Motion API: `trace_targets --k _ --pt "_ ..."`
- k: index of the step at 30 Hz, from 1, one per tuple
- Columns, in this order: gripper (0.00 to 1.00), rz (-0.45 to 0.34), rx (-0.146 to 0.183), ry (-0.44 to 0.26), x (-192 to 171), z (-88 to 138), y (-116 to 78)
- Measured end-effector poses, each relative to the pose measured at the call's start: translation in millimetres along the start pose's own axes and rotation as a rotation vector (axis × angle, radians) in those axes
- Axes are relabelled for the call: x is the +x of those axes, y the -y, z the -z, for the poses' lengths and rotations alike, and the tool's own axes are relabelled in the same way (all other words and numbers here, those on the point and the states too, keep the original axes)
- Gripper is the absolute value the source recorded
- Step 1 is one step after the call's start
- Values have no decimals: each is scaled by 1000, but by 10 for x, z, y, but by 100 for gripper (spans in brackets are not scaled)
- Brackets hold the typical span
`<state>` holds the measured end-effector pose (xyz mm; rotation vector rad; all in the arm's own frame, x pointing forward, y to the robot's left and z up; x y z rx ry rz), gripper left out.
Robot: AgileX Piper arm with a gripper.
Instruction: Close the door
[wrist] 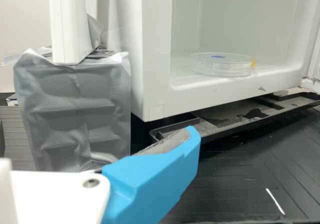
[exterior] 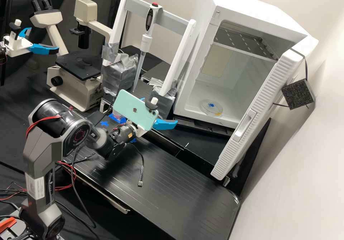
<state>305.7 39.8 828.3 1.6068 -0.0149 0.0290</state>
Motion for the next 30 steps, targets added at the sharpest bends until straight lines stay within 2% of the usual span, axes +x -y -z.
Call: trace_targets --k 12,15,17,19,20,22,25,30 --pt "100 -7 -2 4 -79 -48 -48" --pt "100 -33 22 -6 -242 -91 -163" --pt "100 -81 47 -30 -400 -123 -304" --pt "100 -123 59 -49 -513 -152 -409" --pt "100 -168 77 -78 -607 -150 -510" --pt "100 -227 89 -107 -731 -170 -646" --pt "100 -316 96 -142 -897 -203 -861" --pt "100 -442 100 -122 -1080 -308 -1152"
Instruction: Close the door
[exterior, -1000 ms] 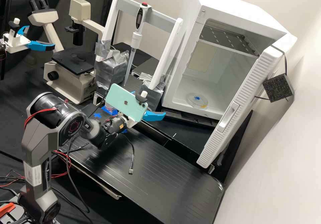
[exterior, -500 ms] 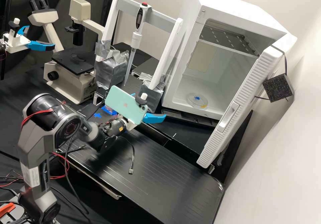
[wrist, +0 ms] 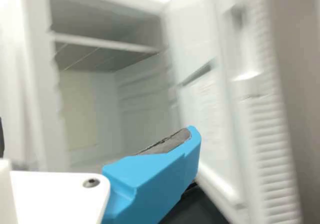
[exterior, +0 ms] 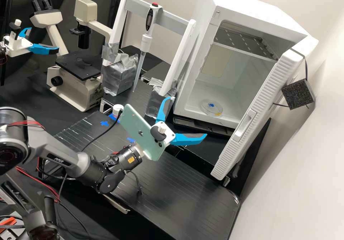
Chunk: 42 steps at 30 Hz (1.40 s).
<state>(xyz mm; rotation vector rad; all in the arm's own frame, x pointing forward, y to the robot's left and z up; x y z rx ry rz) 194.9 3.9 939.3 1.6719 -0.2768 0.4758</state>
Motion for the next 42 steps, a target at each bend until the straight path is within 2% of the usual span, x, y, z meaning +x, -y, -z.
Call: trace_targets --k 4,9,14,18,21,27,38,42 --pt "100 -74 -20 24 32 -65 -205" --pt "100 -111 -35 69 128 -228 -336" --pt "100 -128 -36 106 269 -412 -401" --pt "100 -134 -73 134 402 -572 -422" --pt "100 -137 -84 146 488 -661 -417" --pt "100 -124 -86 158 638 -788 -364" --pt "100 -95 -73 146 746 -811 -282" --pt "100 -92 -54 143 747 -809 -278"
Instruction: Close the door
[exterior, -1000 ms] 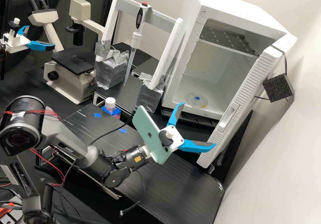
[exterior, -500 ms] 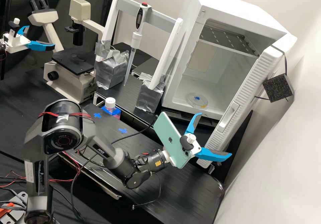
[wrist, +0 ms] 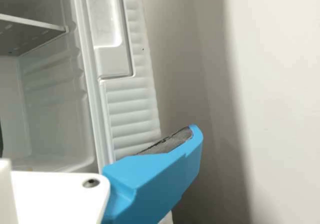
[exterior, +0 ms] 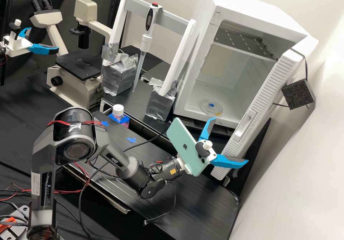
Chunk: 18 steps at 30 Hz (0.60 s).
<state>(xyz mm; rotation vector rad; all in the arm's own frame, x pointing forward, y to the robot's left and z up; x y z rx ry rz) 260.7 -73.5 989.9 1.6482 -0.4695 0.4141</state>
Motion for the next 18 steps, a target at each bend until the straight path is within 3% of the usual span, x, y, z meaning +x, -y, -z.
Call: trace_targets --k 14,18 --pt "100 48 103 -27 -97 174 78" --pt "100 103 111 -49 -194 330 183"
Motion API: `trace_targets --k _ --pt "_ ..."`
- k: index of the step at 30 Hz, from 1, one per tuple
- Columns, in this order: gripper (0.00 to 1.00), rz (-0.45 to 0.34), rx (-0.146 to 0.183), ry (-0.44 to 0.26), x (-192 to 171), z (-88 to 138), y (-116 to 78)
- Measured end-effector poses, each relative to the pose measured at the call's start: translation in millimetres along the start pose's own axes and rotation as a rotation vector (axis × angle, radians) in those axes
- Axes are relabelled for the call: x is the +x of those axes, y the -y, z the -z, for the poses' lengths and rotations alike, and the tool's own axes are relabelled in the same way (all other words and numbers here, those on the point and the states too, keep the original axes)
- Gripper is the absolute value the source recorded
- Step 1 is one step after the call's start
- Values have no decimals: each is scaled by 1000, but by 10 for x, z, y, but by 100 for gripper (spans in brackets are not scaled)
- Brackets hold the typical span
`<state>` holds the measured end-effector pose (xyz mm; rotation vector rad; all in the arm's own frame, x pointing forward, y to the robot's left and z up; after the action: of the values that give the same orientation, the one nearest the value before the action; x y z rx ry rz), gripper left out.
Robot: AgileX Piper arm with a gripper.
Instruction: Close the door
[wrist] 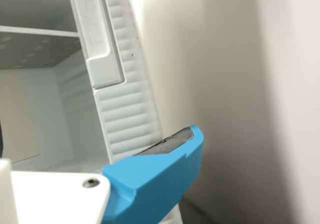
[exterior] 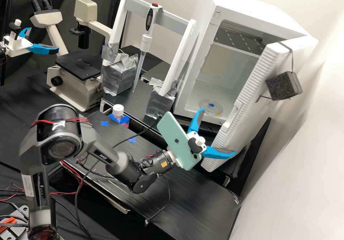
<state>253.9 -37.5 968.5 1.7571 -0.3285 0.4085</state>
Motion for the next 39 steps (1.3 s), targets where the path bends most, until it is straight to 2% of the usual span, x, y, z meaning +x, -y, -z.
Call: trace_targets --k 4,7,11,13,14,18,25,30,36,39 --pt "100 80 -9 -41 -91 151 153" --pt "100 147 -17 -120 -197 362 288" --pt "100 186 -9 -209 -287 549 404" --pt "100 197 -3 -231 -301 592 441" --pt "100 206 -11 -241 -303 615 473" --pt "100 239 -29 -256 -275 633 582" --pt "100 298 -4 -273 -48 604 782" --pt "100 307 -3 -267 41 558 819" --pt "100 305 -1 -261 -12 564 811" --pt "100 272 -2 -247 -110 606 791"
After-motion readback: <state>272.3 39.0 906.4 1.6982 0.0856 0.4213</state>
